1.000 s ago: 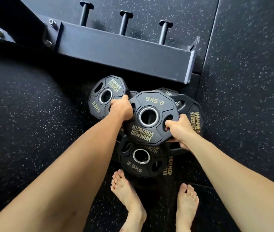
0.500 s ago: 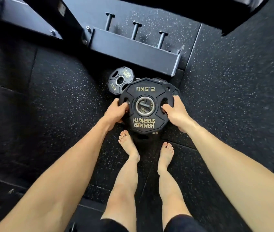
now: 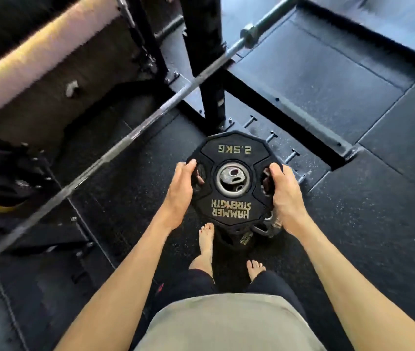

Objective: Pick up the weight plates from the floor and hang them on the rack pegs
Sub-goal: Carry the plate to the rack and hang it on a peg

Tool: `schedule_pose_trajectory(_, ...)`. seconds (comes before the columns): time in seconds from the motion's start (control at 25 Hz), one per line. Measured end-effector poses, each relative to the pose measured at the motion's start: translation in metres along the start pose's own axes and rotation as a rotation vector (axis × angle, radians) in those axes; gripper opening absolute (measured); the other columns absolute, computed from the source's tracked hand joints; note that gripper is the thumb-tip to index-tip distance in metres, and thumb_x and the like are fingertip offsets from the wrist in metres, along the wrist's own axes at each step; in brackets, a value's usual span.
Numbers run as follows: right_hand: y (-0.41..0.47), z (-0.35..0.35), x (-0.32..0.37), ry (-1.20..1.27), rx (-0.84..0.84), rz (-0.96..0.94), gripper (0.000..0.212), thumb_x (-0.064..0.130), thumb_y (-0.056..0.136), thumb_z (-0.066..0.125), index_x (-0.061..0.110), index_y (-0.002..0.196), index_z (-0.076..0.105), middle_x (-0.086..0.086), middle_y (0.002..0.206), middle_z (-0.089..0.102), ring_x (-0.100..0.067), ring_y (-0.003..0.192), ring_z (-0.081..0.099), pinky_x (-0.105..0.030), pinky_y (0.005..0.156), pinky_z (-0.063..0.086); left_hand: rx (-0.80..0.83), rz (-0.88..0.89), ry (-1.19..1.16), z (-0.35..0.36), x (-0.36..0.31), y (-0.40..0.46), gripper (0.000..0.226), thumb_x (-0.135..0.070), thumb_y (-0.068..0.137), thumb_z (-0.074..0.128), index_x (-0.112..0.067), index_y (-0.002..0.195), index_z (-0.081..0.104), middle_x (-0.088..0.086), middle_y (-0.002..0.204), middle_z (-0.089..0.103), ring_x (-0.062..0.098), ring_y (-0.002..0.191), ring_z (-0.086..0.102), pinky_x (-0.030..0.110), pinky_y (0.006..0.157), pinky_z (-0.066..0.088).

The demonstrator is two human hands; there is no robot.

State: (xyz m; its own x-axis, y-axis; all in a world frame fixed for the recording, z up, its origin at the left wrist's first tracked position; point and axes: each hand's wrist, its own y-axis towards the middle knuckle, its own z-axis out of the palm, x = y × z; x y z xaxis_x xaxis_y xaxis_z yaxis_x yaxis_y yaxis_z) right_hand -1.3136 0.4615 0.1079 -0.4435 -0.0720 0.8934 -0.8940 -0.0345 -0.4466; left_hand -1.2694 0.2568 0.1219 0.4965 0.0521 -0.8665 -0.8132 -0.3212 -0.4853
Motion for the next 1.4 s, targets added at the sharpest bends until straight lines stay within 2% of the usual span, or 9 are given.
schedule_pose_trajectory(0.08, -0.019, 0.0, 0.021, -0.061, 0.1, -0.138, 0.024, 0.031, 0.104, 0.039, 0.013, 0.095, 0.052, 0.005, 0.084, 0.054, 0.013, 0.063, 0.052, -0.006, 0.058, 0.04, -0.148, 0.078, -0.062, -0.003, -0.006, -0.048, 0.038, -0.046, 0.097, 0.039, -0.011, 0.09, 0.047, -0.001, 0.075, 0.052, 0.011, 0.071, 0.049, 0.036, 0.079, 0.041)
schedule_pose_trajectory(0.16, -0.046, 0.002, 0.04, -0.116, 0.241, -0.239, 0.028, 0.034, 0.104, 0.039, 0.011, 0.096, 0.054, 0.001, 0.085, 0.056, 0.007, 0.071, 0.054, -0.009, 0.063, 0.041, -0.323, 0.147, -0.138, -0.007, -0.007, -0.104, 0.034, -0.041, 0.102, 0.038, -0.011, 0.089, 0.046, -0.001, 0.075, 0.051, 0.01, 0.07, 0.048, 0.035, 0.078, 0.04)
schedule_pose_trajectory(0.36, -0.129, 0.035, 0.076, -0.193, 0.669, -0.322, 0.035, 0.055, 0.093, 0.044, 0.024, 0.093, 0.06, -0.002, 0.092, 0.064, -0.016, 0.086, 0.06, -0.039, 0.077, 0.05, -0.744, 0.247, -0.334, -0.03, -0.004, -0.249, 0.03, -0.038, 0.104, 0.039, -0.016, 0.085, 0.048, -0.004, 0.077, 0.051, 0.009, 0.074, 0.049, 0.029, 0.08, 0.04)
schedule_pose_trajectory(0.64, -0.31, 0.109, 0.062, -0.164, 1.24, -0.365, 0.039, 0.067, 0.08, 0.057, 0.031, 0.089, 0.067, -0.003, 0.093, 0.065, -0.019, 0.088, 0.058, -0.044, 0.083, 0.047, -1.225, 0.321, -0.51, -0.073, 0.057, -0.456, 0.037, -0.056, 0.094, 0.048, -0.02, 0.095, 0.056, 0.005, 0.095, 0.06, 0.019, 0.091, 0.056, 0.041, 0.095, 0.046)
schedule_pose_trajectory(0.72, -0.376, 0.126, 0.035, -0.169, 1.375, -0.361, 0.031, 0.058, 0.088, 0.054, 0.029, 0.084, 0.066, 0.001, 0.084, 0.061, -0.014, 0.08, 0.055, -0.038, 0.077, 0.045, -1.348, 0.349, -0.575, -0.081, 0.087, -0.522, 0.031, -0.047, 0.099, 0.047, -0.017, 0.093, 0.054, 0.003, 0.092, 0.062, 0.013, 0.089, 0.059, 0.038, 0.091, 0.05)
schedule_pose_trajectory(0.84, -0.479, 0.143, -0.014, -0.194, 1.485, -0.394, 0.028, 0.037, 0.1, 0.047, 0.024, 0.079, 0.059, 0.01, 0.068, 0.057, -0.005, 0.066, 0.051, -0.028, 0.066, 0.043, -1.509, 0.339, -0.549, -0.093, 0.137, -0.62, 0.033, -0.045, 0.1, 0.044, -0.012, 0.1, 0.05, 0.008, 0.095, 0.056, 0.019, 0.091, 0.051, 0.05, 0.092, 0.044)
schedule_pose_trajectory(1.0, -0.623, 0.163, -0.088, -0.267, 1.582, -0.417, 0.03, 0.044, 0.099, 0.046, 0.022, 0.083, 0.06, 0.01, 0.076, 0.058, -0.005, 0.074, 0.052, -0.031, 0.073, 0.043, -1.665, 0.294, -0.544, -0.122, 0.21, -0.758, 0.045, -0.059, 0.089, 0.048, -0.016, 0.099, 0.05, 0.006, 0.096, 0.053, 0.019, 0.092, 0.048, 0.056, 0.096, 0.042)
schedule_pose_trajectory(1.16, -0.731, 0.191, -0.138, -0.275, 1.651, -0.406, 0.03, 0.039, 0.101, 0.044, 0.019, 0.08, 0.054, 0.014, 0.064, 0.052, -0.002, 0.062, 0.046, -0.026, 0.063, 0.04, -1.726, 0.256, -0.57, -0.162, 0.271, -0.848, 0.058, -0.07, 0.083, 0.051, -0.014, 0.095, 0.051, 0.004, 0.098, 0.055, 0.021, 0.093, 0.05, 0.054, 0.098, 0.042)
schedule_pose_trajectory(1.4, -0.842, 0.284, -0.204, -0.321, 1.722, -0.396, 0.028, 0.042, 0.1, 0.045, 0.025, 0.079, 0.055, 0.015, 0.061, 0.054, -0.001, 0.06, 0.049, -0.028, 0.063, 0.04, -1.802, 0.245, -0.566, -0.263, 0.341, -0.922, 0.038, -0.055, 0.098, 0.043, -0.018, 0.086, 0.047, 0.0, 0.08, 0.05, 0.013, 0.076, 0.049, 0.034, 0.077, 0.042)
